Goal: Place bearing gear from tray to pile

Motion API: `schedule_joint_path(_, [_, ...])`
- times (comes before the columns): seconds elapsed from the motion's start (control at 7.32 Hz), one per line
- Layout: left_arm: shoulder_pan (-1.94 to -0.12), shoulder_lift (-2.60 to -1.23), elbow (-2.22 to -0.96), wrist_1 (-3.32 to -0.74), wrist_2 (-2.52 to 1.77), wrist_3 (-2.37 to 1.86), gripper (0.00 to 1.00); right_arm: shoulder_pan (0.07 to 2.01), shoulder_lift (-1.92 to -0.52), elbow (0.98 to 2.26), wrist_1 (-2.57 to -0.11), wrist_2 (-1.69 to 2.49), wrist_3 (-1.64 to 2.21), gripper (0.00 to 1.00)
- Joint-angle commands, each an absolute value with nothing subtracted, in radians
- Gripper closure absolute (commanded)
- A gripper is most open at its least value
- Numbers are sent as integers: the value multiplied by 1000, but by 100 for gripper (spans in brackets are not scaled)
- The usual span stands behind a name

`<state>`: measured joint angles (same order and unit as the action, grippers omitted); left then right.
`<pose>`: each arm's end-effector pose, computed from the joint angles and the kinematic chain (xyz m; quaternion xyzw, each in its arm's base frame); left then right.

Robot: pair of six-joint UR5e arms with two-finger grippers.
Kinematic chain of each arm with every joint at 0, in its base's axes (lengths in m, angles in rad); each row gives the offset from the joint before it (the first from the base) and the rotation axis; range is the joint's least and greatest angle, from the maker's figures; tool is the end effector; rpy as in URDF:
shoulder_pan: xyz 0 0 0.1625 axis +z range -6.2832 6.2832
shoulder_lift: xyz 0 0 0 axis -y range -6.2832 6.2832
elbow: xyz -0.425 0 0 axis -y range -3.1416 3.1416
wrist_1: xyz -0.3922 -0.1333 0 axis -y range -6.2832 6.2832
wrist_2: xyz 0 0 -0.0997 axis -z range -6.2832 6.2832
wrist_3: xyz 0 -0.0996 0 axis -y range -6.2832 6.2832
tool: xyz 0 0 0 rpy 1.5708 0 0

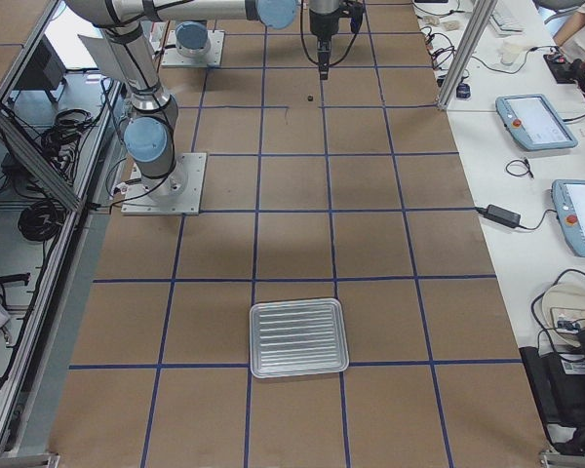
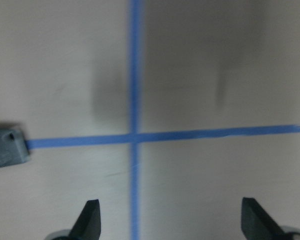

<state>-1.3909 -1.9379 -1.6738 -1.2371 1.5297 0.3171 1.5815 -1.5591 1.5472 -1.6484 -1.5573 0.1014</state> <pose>-0.0301 -0.6025 0.2694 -0.0670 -0.9952 -0.0610 0.0366 0.1400 -0.5039 0.5019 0.0450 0.9980 -0.0443 0.0092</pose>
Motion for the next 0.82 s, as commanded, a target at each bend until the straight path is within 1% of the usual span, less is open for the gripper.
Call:
schedule_joint_path(0.0, [-1645, -1960, -1692, -1052, 1526, 259, 0, 1582, -1563, 1555, -1648, -1555, 98, 0])
schedule_joint_path(0.27, [-1802, -1964, -1726, -985, 1528, 239, 0, 1582, -1563, 1557, -1646, -1555, 95, 0])
schedule_joint_path(0.41, [-1851, -1971, -1771, -926, 1528, 223, 0, 1582, -1563, 1557, -1647, -1555, 95, 0])
schedule_joint_path(0.55, [-1864, -1982, -1823, -849, 1528, 219, 0, 1582, -1562, 1559, -1646, -1555, 95, 0])
schedule_joint_path(0.68, [-1867, -1997, -1828, -841, 1526, 215, 0, 1582, -1562, 1569, -1647, -1557, 95, 0])
